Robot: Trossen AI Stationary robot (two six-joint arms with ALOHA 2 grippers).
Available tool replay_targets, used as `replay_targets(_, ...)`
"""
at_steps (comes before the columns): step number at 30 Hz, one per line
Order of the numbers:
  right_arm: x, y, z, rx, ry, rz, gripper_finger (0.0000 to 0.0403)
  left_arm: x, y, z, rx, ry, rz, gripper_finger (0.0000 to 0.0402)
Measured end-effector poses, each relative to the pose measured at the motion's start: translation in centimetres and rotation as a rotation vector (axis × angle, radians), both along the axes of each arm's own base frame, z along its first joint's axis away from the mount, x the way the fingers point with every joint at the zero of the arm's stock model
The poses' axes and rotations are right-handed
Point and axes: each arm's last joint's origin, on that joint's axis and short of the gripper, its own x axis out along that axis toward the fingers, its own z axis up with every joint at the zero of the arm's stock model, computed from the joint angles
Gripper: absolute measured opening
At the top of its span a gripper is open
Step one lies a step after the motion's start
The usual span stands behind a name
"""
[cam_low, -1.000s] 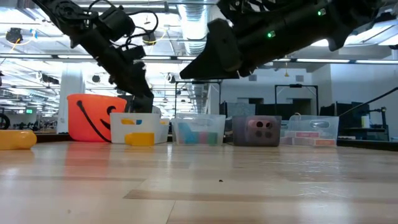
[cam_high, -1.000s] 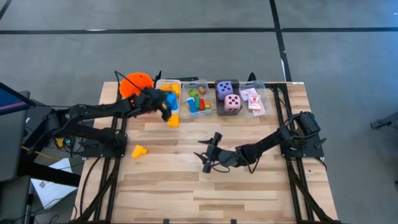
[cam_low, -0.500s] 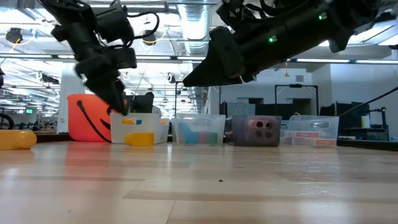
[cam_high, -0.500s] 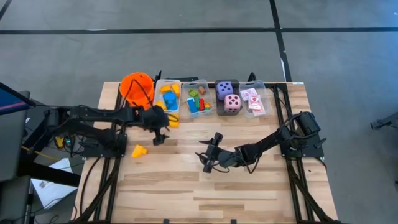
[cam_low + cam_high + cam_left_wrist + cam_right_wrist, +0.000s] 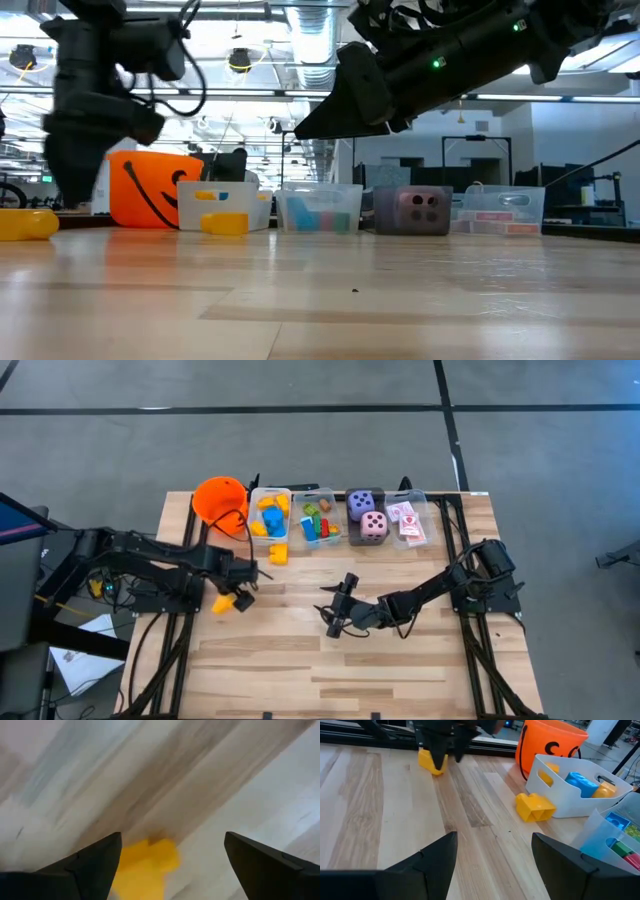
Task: Pick & Place Toys
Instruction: Put the large yellow game piece into the white bin
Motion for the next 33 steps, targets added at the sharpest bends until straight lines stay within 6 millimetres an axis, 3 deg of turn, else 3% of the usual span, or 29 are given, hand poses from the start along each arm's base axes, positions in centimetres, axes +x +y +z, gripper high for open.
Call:
replay_targets(8, 0.0, 0.0, -0.1, 0.017, 0.000, -0.007, 0.0249, -1.5, -0.6, -0.1, -0.021, 0.160, 0.100, 0.0340)
replay_targets(16, -0.1, 0.0, -0.2, 0.013, 0.012, -0.008, 0.0249, -1.6, -1.9, -0.1, -0.122, 0.179, 0.111, 0.0341)
replay_targets(24, -0.1, 0.0, -0.2, 0.013, 0.013, -0.008, 0.0249, -1.7, -2.8, -0.1, -0.066, 0.174, 0.101, 0.0341)
replay_targets(33, -0.1, 0.0, -0.2, 0.015, 0.012, -0.009, 0.0249, -2.5, -2.6, -1.5, -0.045, 0.198, 0.109, 0.0342)
